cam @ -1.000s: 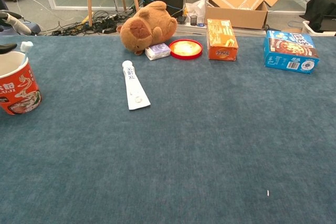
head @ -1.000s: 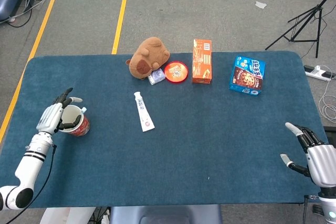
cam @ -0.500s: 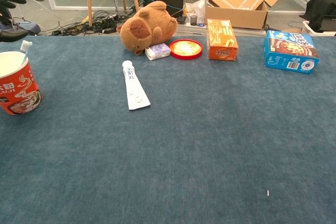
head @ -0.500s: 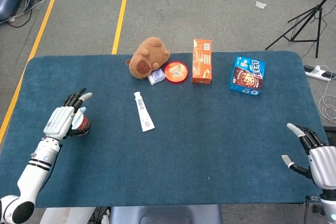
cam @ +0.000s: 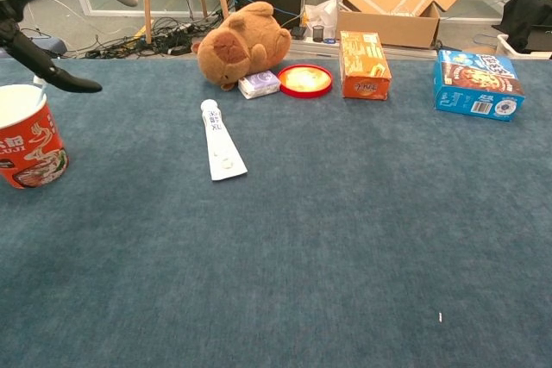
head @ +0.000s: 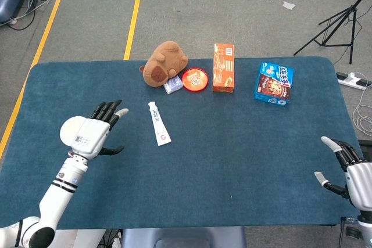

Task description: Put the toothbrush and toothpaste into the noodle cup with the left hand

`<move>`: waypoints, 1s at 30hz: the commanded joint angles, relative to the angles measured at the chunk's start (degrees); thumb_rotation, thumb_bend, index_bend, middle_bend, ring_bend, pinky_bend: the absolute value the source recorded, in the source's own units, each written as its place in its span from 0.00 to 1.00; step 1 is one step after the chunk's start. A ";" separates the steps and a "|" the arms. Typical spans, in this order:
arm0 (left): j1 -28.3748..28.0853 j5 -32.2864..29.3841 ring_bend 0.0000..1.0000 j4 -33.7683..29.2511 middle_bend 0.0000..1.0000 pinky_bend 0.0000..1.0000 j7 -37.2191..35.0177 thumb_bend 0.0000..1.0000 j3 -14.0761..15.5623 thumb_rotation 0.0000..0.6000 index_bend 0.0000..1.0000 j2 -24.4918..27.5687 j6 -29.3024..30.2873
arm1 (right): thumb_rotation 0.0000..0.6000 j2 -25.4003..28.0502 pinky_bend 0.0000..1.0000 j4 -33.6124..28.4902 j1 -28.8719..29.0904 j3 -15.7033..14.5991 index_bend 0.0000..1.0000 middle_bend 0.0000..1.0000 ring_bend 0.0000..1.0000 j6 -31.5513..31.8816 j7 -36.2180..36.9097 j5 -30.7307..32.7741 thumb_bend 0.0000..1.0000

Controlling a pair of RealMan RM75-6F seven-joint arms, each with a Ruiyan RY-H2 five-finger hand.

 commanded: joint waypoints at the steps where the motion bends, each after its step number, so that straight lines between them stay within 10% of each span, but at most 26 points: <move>1: -3.14 0.39 0.00 3.60 0.00 0.00 8.73 0.15 1.33 1.00 0.13 -4.99 1.41 | 1.00 0.13 0.60 0.11 0.00 0.06 0.19 0.26 0.24 -0.01 0.39 0.11 0.16; 30: -8.08 3.28 0.00 30.66 0.00 0.00 15.23 0.14 4.29 1.00 0.11 -20.16 -1.35 | 1.00 0.42 0.60 0.49 1.26 0.68 0.19 0.26 0.24 -3.44 1.81 2.57 0.16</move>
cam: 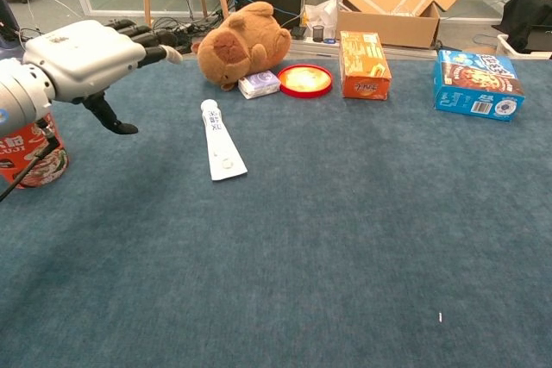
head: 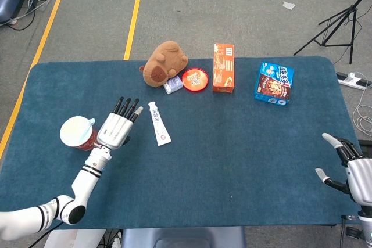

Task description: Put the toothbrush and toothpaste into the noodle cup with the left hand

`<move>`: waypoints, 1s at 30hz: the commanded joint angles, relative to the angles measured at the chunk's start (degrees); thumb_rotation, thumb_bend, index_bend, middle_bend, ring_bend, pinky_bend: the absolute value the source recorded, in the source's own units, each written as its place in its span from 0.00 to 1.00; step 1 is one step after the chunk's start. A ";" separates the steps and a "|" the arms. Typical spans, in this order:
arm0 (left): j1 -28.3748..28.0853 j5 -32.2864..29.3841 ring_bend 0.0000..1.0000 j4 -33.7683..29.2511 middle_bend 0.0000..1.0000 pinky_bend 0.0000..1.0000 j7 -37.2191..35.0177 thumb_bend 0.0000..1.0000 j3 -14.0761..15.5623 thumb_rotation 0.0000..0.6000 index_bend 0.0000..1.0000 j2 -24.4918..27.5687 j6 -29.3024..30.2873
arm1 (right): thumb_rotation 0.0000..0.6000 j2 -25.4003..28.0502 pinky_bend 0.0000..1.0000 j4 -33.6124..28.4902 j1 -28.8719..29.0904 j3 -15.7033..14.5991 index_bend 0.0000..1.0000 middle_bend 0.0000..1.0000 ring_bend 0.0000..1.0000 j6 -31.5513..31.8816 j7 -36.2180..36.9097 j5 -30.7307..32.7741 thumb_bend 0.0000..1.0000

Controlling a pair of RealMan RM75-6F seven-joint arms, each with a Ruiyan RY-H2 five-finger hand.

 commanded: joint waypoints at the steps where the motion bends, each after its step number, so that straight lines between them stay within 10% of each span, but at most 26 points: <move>1: -0.43 -0.24 0.00 0.70 0.00 0.00 0.32 0.14 0.14 1.00 0.11 -0.73 -0.84 | 1.00 0.09 0.60 0.05 0.17 0.12 0.19 0.26 0.24 -0.39 0.23 0.38 0.16; 30: -7.91 -3.18 0.00 19.47 0.00 0.00 -1.47 0.14 -2.08 1.00 0.11 -9.57 -11.25 | 1.00 1.10 0.60 2.43 2.06 2.57 0.19 0.26 0.24 -6.11 5.53 7.07 0.16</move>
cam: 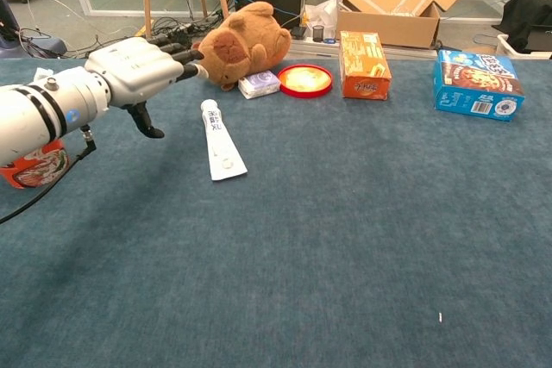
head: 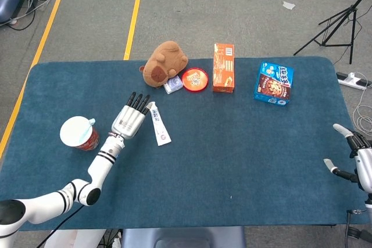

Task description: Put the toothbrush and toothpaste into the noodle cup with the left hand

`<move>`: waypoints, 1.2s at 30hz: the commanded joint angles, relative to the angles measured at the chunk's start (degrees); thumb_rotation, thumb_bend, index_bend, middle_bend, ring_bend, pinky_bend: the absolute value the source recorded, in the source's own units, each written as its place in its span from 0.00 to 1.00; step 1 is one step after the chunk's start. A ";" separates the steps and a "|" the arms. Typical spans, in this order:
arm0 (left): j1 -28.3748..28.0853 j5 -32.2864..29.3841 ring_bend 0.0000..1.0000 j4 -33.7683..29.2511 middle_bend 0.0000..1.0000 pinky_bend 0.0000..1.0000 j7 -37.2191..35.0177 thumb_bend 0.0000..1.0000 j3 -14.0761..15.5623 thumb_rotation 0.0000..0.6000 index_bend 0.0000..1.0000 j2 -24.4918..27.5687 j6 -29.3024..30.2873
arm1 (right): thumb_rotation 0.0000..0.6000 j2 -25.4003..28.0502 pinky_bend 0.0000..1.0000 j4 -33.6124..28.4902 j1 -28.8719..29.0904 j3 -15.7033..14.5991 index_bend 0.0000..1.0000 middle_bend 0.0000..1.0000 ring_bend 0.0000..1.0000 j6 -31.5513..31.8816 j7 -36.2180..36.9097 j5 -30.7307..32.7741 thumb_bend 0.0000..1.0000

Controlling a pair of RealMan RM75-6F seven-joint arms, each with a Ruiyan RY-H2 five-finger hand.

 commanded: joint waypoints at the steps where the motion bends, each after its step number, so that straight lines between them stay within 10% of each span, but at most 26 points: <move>1: -0.76 0.50 0.00 3.44 0.00 0.00 -1.93 0.14 0.28 1.00 0.11 -1.68 -1.28 | 1.00 0.00 0.60 0.13 0.03 0.09 0.19 0.26 0.24 -0.07 0.19 0.12 0.16; 36: -3.82 8.78 0.00 21.70 0.00 0.00 -12.48 0.05 2.37 1.00 0.06 -11.26 -3.48 | 1.00 0.03 0.60 0.75 0.42 0.75 0.19 0.26 0.24 -1.72 0.92 1.79 0.16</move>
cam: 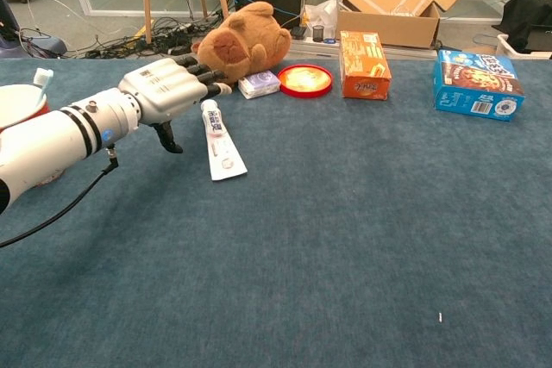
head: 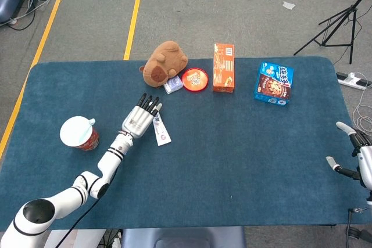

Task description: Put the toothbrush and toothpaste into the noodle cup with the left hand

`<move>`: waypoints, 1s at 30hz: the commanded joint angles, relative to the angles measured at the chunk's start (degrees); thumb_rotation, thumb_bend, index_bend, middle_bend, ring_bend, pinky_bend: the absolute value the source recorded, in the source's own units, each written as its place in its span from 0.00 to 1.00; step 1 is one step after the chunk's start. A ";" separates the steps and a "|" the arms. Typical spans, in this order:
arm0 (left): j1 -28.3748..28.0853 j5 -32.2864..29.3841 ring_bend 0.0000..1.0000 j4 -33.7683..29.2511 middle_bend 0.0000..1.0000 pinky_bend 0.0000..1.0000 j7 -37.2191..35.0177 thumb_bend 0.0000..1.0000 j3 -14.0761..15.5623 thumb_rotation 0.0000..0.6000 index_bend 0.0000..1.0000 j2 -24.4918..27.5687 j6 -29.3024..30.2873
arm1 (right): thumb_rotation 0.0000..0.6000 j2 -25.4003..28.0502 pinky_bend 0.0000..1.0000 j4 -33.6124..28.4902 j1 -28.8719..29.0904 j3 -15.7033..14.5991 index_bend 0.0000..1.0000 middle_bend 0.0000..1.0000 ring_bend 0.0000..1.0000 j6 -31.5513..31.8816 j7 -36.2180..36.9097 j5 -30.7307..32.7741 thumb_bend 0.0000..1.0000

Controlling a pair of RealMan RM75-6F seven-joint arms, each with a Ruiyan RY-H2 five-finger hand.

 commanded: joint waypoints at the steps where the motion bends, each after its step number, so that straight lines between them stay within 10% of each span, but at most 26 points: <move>1: -0.22 0.29 0.00 0.89 0.00 0.00 -0.31 0.05 -0.14 1.00 0.06 -0.66 -0.11 | 1.00 0.00 0.60 0.03 0.03 0.02 0.19 0.26 0.24 -0.11 0.05 0.08 0.16; 30: -1.92 2.07 0.00 5.08 0.00 0.00 -1.22 0.05 -0.75 1.00 0.06 -5.01 -1.51 | 1.00 0.30 0.60 0.15 -0.17 0.14 0.19 0.26 0.24 0.14 1.27 -0.04 0.16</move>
